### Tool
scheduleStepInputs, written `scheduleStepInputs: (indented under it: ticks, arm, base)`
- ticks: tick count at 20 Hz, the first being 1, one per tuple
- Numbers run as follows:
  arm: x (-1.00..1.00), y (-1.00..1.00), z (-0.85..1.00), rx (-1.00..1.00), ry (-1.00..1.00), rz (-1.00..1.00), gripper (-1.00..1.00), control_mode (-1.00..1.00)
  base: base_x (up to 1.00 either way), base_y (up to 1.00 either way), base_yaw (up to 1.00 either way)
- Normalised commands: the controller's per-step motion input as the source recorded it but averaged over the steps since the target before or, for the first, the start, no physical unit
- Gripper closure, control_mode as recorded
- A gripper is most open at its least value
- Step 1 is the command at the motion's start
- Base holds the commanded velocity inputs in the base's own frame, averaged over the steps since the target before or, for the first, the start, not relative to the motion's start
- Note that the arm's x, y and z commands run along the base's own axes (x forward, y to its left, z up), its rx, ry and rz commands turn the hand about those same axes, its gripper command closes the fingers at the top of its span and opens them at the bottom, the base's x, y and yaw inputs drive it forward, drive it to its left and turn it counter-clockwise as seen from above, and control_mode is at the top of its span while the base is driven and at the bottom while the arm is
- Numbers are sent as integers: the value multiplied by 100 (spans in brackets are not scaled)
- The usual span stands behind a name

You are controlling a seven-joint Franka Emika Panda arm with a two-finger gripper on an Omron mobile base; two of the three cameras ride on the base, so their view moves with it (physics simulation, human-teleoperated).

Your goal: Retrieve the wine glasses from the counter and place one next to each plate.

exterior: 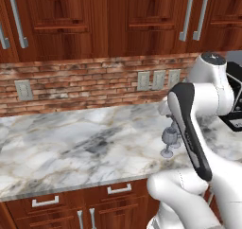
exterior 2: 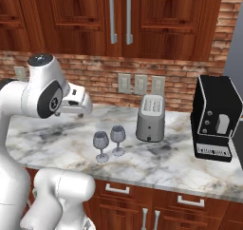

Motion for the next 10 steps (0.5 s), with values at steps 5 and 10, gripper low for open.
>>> scheduleStepInputs:
  ticks: [5, 10]
  arm:
    - [-52, -6, 0, 0, -9, 17, -100, -100]
    - [-40, -16, -1, 6, -4, 27, -100, -100]
  base:
    - [0, 0, 0]
    - [0, 0, 0]
